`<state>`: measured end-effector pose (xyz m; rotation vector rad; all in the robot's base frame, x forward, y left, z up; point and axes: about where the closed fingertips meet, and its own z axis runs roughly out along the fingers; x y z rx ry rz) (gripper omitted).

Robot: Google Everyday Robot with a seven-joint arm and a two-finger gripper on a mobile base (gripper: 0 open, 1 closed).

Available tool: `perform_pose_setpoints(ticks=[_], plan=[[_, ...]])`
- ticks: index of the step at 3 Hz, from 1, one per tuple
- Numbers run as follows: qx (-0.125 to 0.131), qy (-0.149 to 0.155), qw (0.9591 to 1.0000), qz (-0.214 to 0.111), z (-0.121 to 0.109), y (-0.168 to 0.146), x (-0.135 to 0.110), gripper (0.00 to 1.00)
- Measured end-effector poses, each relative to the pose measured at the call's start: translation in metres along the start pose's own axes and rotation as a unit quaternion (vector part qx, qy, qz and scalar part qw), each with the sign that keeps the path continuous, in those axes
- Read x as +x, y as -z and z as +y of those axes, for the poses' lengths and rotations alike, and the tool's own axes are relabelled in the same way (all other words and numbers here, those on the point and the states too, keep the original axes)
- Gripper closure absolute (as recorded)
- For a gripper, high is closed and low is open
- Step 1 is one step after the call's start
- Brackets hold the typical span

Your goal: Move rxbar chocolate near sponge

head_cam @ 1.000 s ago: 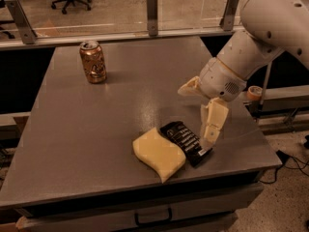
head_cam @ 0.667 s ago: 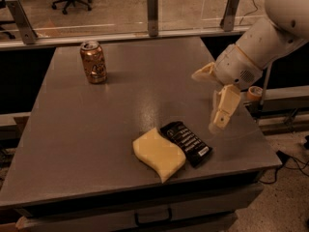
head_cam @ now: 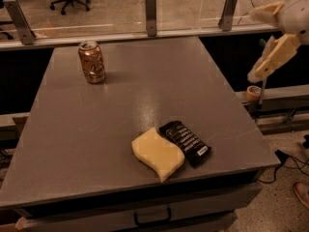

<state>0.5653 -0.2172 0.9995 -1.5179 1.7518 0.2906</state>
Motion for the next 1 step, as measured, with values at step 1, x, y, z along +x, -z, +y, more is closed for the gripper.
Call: perform_pose_setpoints(ticks=[1], plan=[[0.015,0.007,0.9998,-0.006,-0.008,0.0101,-0.0085,0.0]])
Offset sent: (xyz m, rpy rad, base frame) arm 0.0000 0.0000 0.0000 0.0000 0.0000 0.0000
